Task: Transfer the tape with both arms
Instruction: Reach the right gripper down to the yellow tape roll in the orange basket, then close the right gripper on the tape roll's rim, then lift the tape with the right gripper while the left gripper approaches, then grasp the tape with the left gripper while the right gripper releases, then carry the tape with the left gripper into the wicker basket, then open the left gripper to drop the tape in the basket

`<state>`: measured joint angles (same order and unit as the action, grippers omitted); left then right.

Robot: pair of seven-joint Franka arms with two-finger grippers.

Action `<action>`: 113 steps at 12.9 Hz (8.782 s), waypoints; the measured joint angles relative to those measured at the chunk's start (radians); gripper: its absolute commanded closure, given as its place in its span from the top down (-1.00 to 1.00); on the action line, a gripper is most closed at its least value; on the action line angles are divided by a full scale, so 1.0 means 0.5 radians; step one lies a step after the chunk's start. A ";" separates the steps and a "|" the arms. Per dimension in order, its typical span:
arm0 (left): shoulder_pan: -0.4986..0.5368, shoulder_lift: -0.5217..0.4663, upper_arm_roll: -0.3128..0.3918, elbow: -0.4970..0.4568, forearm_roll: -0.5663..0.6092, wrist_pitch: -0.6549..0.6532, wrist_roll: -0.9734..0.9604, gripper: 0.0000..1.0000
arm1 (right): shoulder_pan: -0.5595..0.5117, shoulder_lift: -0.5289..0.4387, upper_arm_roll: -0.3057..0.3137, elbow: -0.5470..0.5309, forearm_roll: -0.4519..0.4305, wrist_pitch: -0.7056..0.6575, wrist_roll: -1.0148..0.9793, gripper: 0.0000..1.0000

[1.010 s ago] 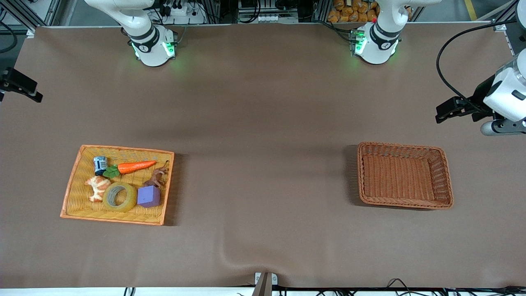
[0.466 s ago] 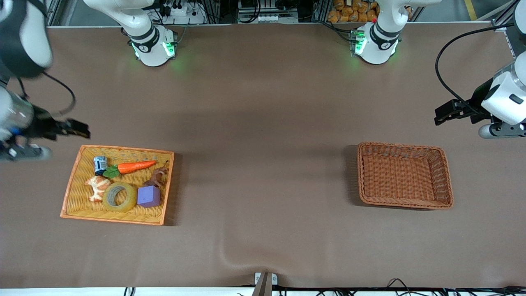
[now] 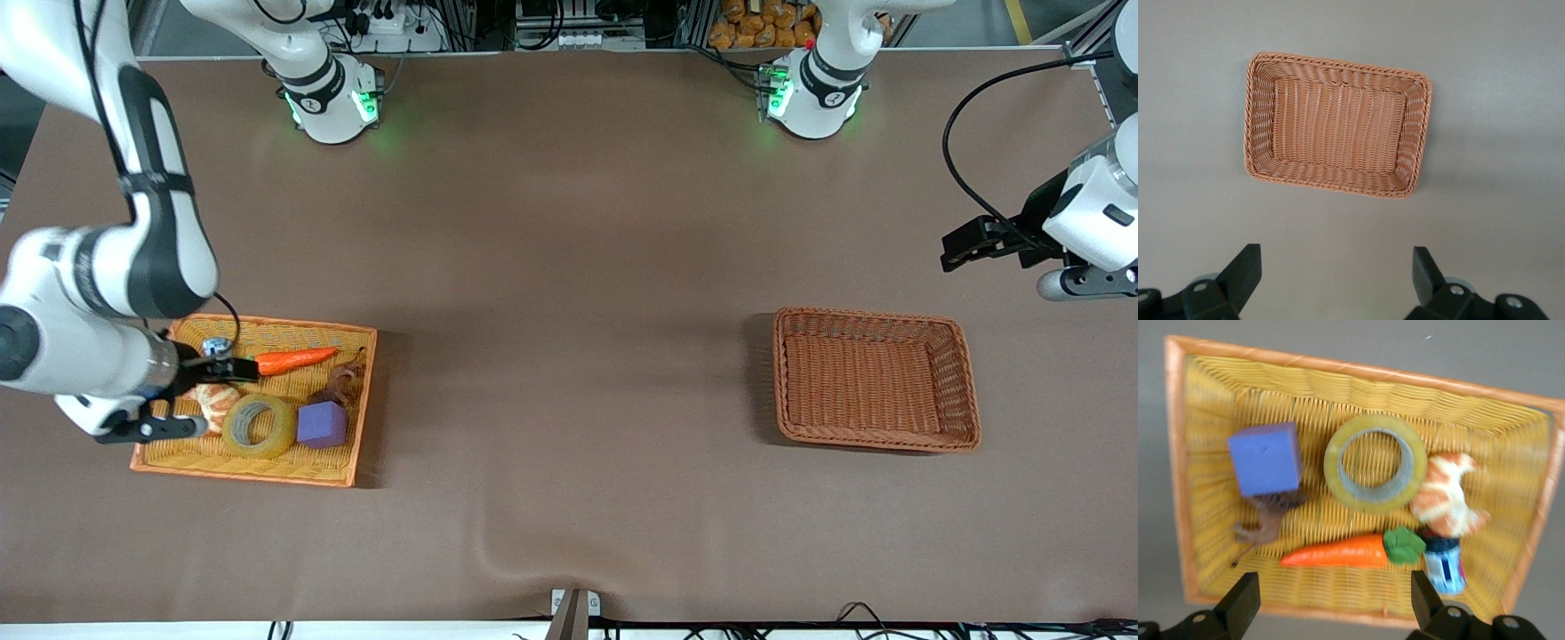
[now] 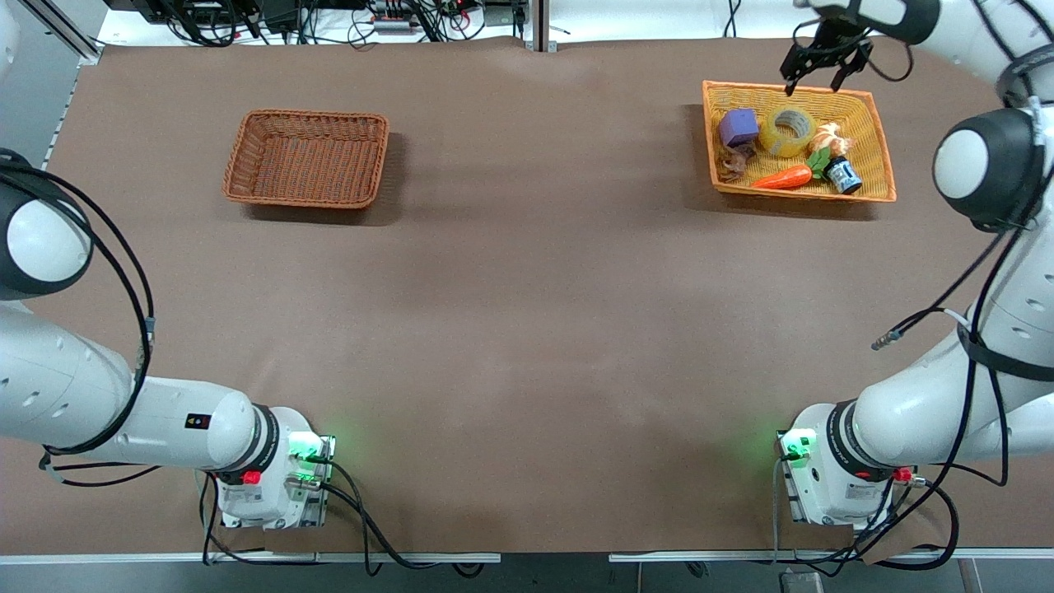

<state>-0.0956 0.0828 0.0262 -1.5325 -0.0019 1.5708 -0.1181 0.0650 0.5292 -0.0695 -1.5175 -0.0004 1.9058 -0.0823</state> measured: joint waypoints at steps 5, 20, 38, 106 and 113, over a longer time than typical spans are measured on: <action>-0.003 0.001 -0.004 0.003 0.000 0.000 0.000 1.00 | 0.053 0.351 0.004 0.005 -0.017 0.474 -0.117 1.00; -0.019 0.001 -0.012 0.018 0.000 0.030 0.000 1.00 | 0.009 0.381 -0.015 -0.034 -0.036 0.480 -0.334 1.00; -0.031 0.054 -0.020 0.013 0.000 0.081 0.000 1.00 | 0.114 -0.019 0.003 0.016 -0.034 0.140 -0.381 -1.00; 0.277 0.971 -0.089 -0.396 -0.039 1.172 0.270 -0.08 | -0.124 -1.090 -0.008 -0.148 -0.075 -0.747 -0.009 1.00; 0.284 0.864 -0.102 -0.275 -0.039 1.168 0.265 1.00 | -0.118 -1.085 -0.004 -0.148 -0.038 -0.747 0.001 1.00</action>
<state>0.0465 0.5147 -0.0246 -1.6697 -0.0216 2.1548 0.0142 0.0062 -0.0131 -0.0713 -1.5915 -0.0193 1.5324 -0.0817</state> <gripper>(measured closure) 0.154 0.000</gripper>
